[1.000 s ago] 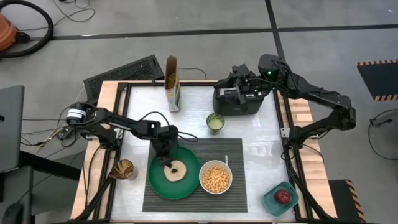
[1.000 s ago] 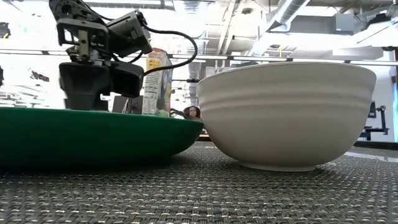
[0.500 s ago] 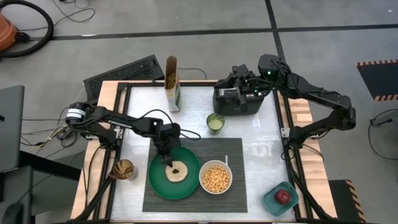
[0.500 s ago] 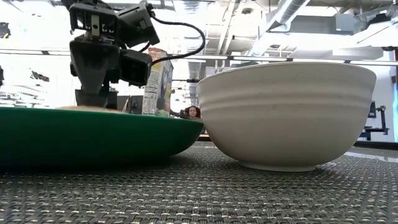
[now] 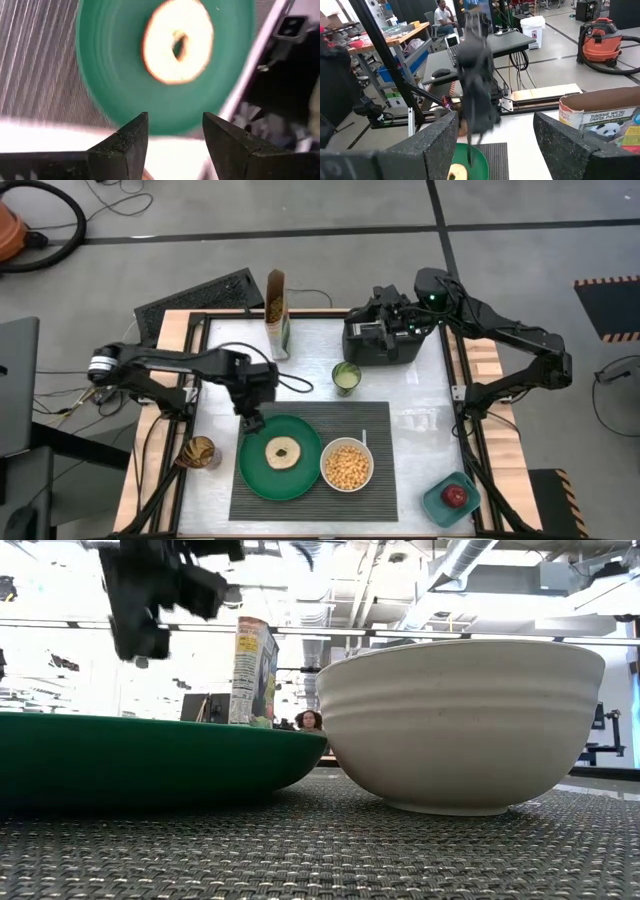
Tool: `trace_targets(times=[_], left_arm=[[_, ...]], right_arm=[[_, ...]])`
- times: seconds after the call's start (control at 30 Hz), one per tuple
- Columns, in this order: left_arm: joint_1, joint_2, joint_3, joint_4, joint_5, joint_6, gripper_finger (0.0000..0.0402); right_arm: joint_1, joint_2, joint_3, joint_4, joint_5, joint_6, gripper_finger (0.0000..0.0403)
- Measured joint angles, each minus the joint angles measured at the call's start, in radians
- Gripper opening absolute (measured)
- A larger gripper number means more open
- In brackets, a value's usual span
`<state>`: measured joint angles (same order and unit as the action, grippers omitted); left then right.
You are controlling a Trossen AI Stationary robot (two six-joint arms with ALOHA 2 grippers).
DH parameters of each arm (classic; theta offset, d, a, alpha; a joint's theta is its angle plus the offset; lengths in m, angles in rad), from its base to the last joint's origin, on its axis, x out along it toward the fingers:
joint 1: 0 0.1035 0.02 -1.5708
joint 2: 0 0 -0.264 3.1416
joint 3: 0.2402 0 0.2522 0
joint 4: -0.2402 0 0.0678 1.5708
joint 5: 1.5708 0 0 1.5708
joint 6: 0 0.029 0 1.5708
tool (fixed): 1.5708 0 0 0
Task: Arrange a breakfast setting
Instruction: Put the spoon on the black placemat to the right of the white bowl
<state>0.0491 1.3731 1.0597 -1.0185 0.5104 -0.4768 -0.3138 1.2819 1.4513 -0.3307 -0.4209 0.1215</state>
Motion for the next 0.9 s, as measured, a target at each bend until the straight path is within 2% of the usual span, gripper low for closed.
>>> trace_targets(times=[0.13,0.2,0.33,0.53,0.77,0.9], left_arm=[[-0.043,-0.085,0.105,-0.183,-0.047,-0.234,0.017],[-0.098,-0.123,0.154,-0.247,-0.078,-0.293,0.017],[-0.261,-0.169,0.247,-0.302,-0.072,-0.286,0.0169],[-0.509,-0.179,0.377,-0.338,-0.133,-0.239,0.0169],[-0.772,-0.175,0.393,-0.386,-0.17,-0.215,0.0169],[-0.873,-0.175,0.39,-0.421,-0.223,-0.215,0.0169]], right_arm=[[0.0,0.0,0.0,-0.013,0.0,-0.011,0.0285],[0.0,0.0,0.0,-0.023,0.0,-0.026,0.0285],[0.0,0.0,0.0,-0.038,0.0,-0.053,0.0285],[0.0,0.0,0.0,-0.037,0.0,-0.071,0.0285],[0.0,0.0,0.0,-0.037,0.0,-0.08,0.0285],[-0.001,0.0,0.0,-0.036,0.0,-0.08,0.0285]])
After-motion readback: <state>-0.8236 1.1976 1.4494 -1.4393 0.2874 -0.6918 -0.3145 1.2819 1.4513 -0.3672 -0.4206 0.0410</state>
